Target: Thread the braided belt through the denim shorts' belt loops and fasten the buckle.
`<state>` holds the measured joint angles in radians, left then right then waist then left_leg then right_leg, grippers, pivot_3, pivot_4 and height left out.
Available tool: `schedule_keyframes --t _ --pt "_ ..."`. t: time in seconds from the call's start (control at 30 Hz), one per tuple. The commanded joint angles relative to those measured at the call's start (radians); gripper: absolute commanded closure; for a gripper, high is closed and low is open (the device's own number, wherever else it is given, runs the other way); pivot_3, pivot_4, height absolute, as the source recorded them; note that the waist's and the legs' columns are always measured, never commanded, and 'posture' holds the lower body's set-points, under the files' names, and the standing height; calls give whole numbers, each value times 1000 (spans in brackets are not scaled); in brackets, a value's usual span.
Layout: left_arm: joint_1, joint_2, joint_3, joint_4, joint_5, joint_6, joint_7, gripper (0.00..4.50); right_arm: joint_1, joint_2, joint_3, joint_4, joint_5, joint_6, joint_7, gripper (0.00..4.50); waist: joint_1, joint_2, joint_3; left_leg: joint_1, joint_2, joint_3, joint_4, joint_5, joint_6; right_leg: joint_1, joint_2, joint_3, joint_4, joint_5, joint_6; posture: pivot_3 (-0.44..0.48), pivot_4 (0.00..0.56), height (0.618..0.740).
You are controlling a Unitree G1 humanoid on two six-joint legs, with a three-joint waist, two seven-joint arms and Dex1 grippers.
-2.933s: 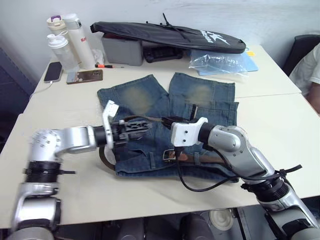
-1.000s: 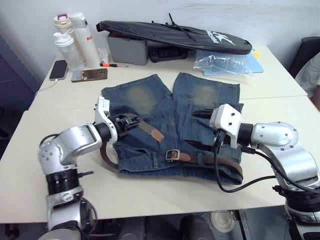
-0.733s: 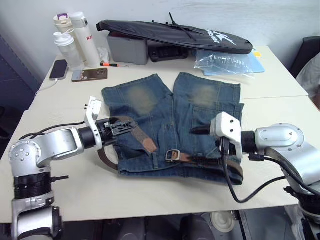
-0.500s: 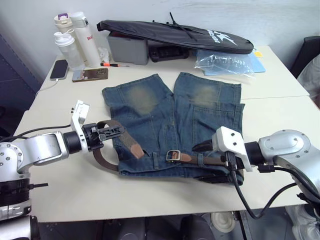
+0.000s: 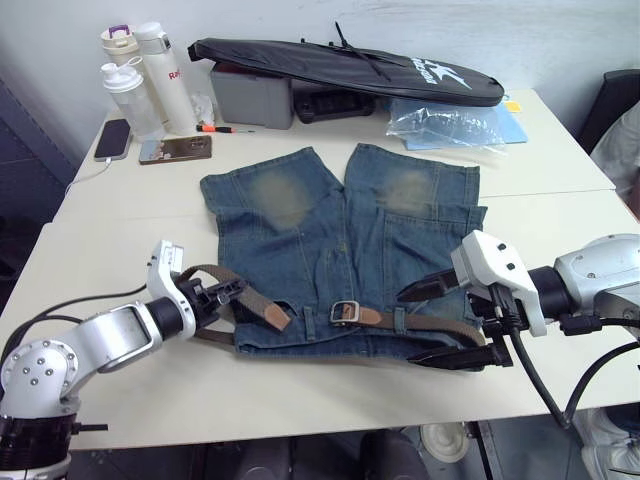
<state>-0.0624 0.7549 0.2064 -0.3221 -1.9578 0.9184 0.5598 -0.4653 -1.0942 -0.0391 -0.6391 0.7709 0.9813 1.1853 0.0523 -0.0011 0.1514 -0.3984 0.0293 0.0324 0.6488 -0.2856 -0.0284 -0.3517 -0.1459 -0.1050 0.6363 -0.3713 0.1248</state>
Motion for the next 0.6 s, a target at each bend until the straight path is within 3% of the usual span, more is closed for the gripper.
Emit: schedule_keyframes --t 0.03,0.33,0.6 --pt "9 -17 -3 -71 -14 -58 14 4500 -41 -21 17 9 3 -2 -2 21 1 0 0 0 0 0 0 0 0 0 0 0 0 0 0 0 150 652" --pt "-49 -111 73 -199 -14 -232 -46 4500 -105 -12 66 42 -3 7 -20 21 2 1 2 3 1 4 0 0 0 10 2 -3 -10 0 0 0 150 652" --pt "-17 -109 -28 -267 190 -225 -35 4500 -148 -10 125 69 -59 -9 -40 21 2 2 2 6 -1 4 0 -2 -1 12 4 -3 -10 0 0 0 150 652"
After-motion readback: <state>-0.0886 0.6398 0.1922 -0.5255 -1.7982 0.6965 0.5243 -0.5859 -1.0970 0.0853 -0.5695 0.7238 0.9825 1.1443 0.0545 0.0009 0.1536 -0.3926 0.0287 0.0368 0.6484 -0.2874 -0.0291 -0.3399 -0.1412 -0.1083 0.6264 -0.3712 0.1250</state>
